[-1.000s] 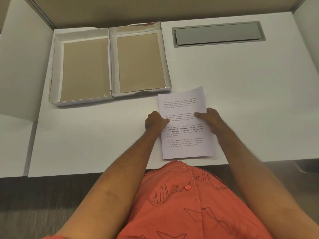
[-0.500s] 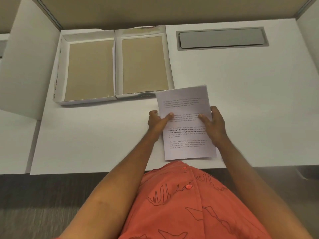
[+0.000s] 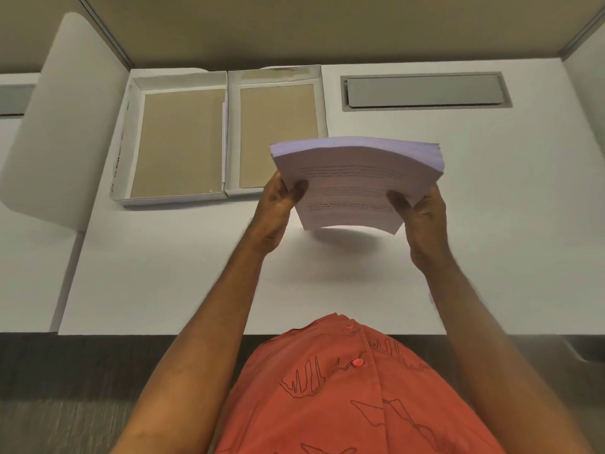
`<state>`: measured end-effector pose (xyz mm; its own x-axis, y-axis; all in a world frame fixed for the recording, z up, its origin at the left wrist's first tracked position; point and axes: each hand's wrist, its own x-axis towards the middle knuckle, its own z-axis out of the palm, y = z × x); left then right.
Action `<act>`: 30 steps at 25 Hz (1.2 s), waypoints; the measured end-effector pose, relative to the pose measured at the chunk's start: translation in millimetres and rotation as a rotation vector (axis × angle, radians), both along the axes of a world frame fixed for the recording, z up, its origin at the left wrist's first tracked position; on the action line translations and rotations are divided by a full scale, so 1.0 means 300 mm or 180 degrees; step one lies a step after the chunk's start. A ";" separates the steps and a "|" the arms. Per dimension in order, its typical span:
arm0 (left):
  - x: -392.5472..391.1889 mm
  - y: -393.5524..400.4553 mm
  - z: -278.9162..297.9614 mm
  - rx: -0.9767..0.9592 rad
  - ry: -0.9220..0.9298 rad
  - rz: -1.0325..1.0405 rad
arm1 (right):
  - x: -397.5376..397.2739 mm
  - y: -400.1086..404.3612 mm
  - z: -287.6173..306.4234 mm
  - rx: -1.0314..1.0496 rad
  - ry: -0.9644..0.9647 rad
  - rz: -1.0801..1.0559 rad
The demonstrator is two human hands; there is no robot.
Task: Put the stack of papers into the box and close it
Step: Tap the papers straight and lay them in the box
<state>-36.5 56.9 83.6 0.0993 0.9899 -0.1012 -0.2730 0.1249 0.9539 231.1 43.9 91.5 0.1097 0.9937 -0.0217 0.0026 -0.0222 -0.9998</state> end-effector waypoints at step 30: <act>-0.301 0.388 0.078 -0.0443 0.1051 0.0635 | -0.412 0.503 0.036 -0.0322 -0.0684 0.0031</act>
